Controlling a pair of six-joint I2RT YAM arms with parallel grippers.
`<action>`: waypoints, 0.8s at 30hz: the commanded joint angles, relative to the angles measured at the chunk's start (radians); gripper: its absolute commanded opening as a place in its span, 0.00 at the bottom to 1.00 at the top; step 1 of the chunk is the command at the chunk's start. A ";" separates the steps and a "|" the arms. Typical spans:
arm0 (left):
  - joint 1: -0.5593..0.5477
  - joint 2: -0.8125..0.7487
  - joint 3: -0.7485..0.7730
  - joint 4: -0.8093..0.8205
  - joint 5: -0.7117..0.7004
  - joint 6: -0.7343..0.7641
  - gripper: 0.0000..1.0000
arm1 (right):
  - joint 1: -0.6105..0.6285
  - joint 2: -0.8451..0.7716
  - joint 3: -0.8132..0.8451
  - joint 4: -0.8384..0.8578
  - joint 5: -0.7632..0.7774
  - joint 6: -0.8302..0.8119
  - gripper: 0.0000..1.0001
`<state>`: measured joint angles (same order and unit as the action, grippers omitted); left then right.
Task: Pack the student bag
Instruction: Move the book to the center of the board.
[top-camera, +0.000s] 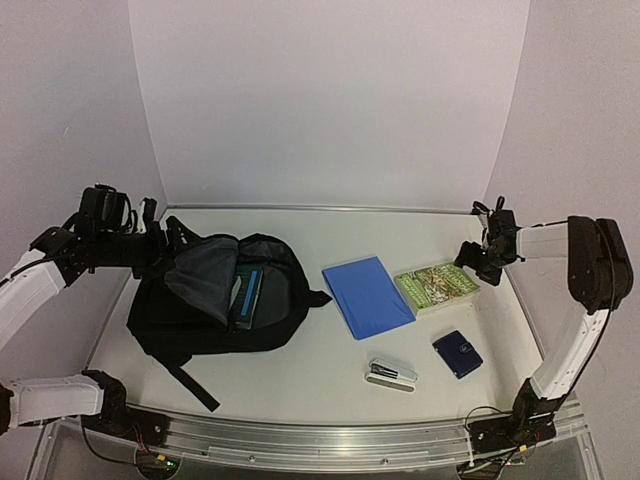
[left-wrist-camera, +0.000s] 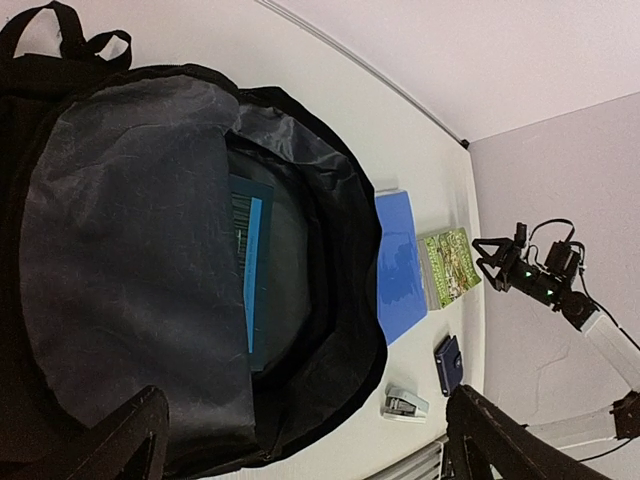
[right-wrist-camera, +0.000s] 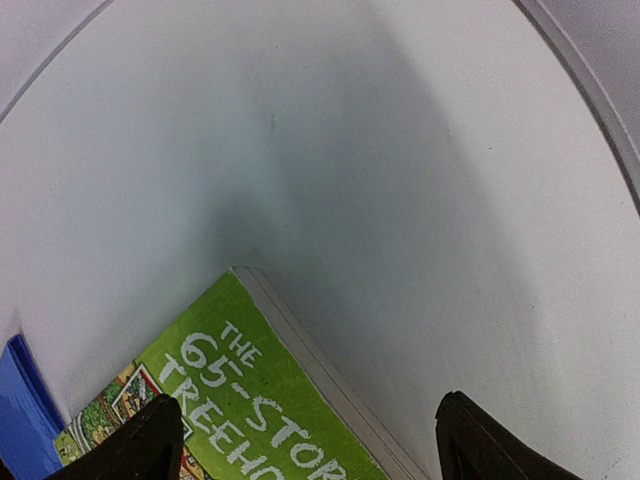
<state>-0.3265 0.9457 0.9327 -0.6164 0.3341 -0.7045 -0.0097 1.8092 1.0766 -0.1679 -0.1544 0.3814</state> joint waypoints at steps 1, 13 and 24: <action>-0.006 0.001 -0.029 0.087 -0.002 -0.042 0.96 | 0.004 0.019 0.028 0.021 -0.131 -0.086 0.92; -0.074 0.085 0.009 0.133 -0.031 -0.020 0.95 | 0.145 -0.059 -0.112 0.023 -0.251 -0.058 0.80; -0.315 0.274 0.117 0.256 -0.135 -0.025 0.95 | 0.284 -0.209 -0.169 0.022 -0.149 0.089 0.87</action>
<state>-0.5485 1.1321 0.9731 -0.4704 0.2472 -0.7328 0.2691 1.6746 0.9094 -0.1531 -0.3569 0.3928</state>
